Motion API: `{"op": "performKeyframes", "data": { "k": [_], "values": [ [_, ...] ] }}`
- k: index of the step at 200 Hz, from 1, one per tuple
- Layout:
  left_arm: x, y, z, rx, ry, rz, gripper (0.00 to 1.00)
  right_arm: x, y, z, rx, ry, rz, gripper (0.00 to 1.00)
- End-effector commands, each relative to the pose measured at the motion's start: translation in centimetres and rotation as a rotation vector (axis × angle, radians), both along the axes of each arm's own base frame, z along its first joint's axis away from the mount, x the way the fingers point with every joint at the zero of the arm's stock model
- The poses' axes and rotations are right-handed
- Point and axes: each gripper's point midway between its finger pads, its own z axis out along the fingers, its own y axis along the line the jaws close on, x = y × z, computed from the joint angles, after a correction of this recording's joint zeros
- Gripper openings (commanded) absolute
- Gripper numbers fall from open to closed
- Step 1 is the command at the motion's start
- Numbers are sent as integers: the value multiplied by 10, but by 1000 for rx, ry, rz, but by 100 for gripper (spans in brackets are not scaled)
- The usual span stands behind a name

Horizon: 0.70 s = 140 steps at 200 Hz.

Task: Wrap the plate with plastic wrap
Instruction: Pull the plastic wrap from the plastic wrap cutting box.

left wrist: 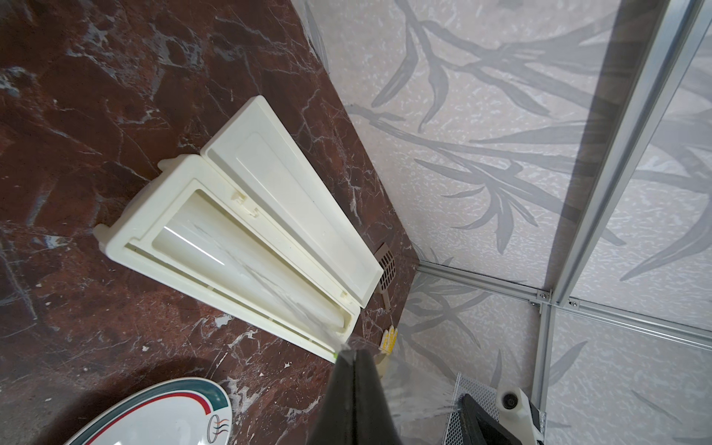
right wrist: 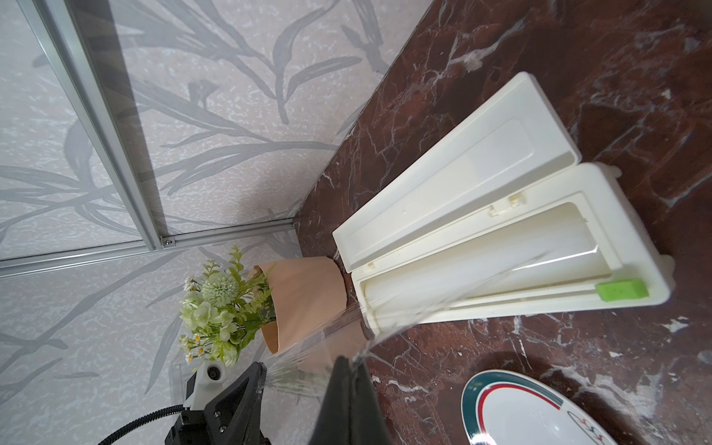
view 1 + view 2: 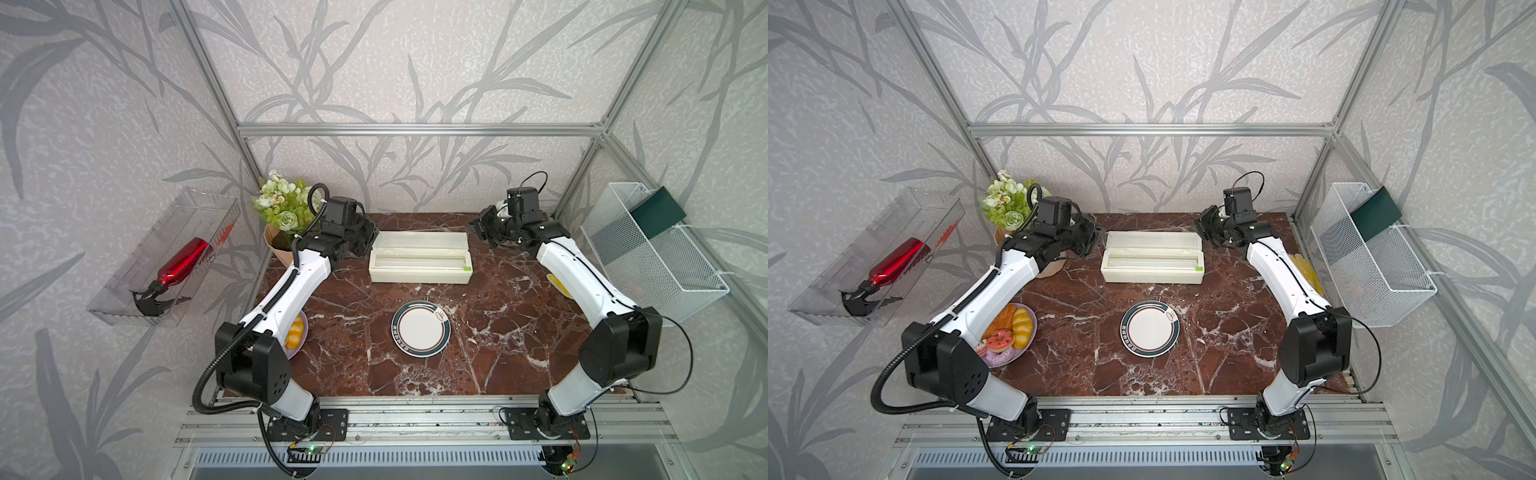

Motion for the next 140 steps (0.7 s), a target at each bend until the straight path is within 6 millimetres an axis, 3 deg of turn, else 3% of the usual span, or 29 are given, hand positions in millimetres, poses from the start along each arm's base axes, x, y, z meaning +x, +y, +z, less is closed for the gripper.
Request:
{"op": "performKeyframes", "data": {
  "k": [1,140],
  "values": [
    [-2,13,52,6,-122,38,0,-6,-5,49,10,-114,-6,0],
    [-7,13,112,25,-218,3,0,-16,-4,120,33,-217,3,0]
  ]
}}
